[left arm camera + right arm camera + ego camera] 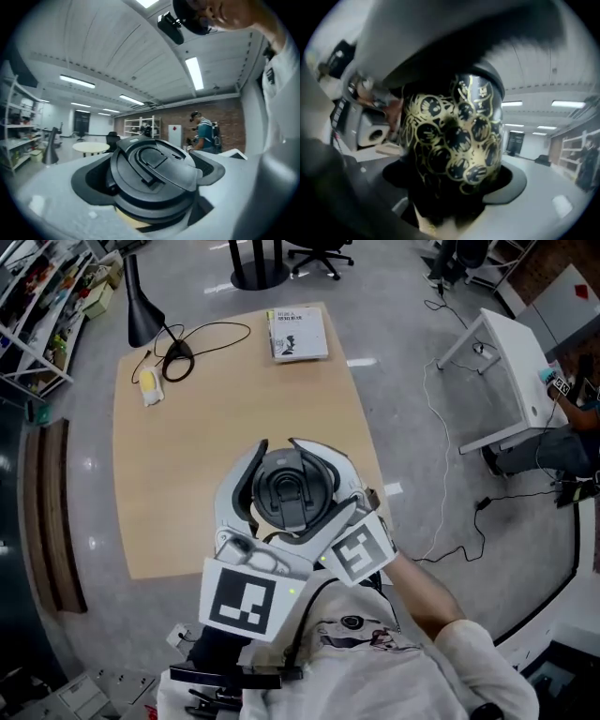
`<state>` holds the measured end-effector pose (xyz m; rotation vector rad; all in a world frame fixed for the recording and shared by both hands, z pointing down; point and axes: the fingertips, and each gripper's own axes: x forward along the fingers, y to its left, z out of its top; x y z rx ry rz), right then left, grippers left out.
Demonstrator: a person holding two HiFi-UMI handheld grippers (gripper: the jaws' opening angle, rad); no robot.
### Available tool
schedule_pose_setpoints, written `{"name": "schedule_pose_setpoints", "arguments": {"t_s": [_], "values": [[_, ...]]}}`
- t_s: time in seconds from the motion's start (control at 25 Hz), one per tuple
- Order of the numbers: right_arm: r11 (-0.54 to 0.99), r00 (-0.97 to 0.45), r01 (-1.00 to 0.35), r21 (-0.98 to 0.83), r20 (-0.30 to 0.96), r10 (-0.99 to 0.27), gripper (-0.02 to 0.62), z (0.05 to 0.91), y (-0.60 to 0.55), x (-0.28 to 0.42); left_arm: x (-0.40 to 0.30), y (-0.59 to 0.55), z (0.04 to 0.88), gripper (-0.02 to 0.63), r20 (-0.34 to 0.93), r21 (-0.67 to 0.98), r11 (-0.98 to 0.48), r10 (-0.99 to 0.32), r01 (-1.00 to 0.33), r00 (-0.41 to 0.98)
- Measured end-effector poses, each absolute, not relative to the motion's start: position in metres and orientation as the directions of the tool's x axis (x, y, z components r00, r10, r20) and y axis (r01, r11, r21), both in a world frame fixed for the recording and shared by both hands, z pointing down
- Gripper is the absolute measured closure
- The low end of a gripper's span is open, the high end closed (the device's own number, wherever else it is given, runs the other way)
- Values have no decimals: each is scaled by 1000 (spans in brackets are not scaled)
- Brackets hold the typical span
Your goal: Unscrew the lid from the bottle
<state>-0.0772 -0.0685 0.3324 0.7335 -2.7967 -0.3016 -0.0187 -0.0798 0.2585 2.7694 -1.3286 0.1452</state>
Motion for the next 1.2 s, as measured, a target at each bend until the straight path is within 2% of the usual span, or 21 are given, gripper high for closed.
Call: {"name": "schedule_pose_setpoints", "arguments": {"t_s": [0.12, 0.2, 0.28, 0.36, 0.48, 0.56, 0.64, 0.76, 0.84, 1.0, 1.12, 1.2], "values": [[785, -795, -551, 282, 106, -597, 172, 322, -78, -81, -30, -87, 258, 98, 142, 55, -481, -864, -875, 484], [819, -827, -530, 221, 81, -557, 172, 319, -76, -88, -31, -89, 257, 98, 165, 52, -465, -869, -884, 467], [873, -871, -461, 160, 107, -479, 172, 332, -67, -90, -27, -87, 251, 99, 159, 6, -534, -834, -846, 528], [908, -890, -394, 142, 187, -415, 172, 360, -56, -85, -23, -81, 244, 98, 160, -74, -623, -778, -779, 607], [930, -921, -348, 121, 140, -363, 172, 337, -52, -90, -22, -70, 243, 98, 155, -112, -707, -707, -699, 690], [939, -929, -320, 125, 154, -337, 172, 332, -47, -92, -30, -64, 243, 98, 112, 23, -723, -684, -690, 721], [940, -927, -311, 139, 175, -332, 172, 338, -45, -93, -44, -58, 228, 100, 12, 159, -731, -670, -663, 742], [918, -908, -388, 82, 136, -396, 172, 346, -55, -85, -79, -57, 193, 100, -186, 207, -753, -657, -624, 731], [866, -861, -501, -6, 103, -497, 172, 350, -73, -71, -119, -60, 188, 100, -231, 213, -705, -709, -676, 667], [694, -690, -719, 29, 94, -718, 172, 359, -123, -25, -217, -64, 218, 101, -138, 55, -428, -898, -902, 417], [584, -581, -812, 4, 91, -809, 170, 359, -151, 8, -274, -59, 257, 101, -56, -51, -209, -976, -977, 212], [536, -534, -844, -9, 82, -841, 170, 355, -160, 26, -294, -56, 284, 101, -30, -30, -135, -990, -990, 136]]}}
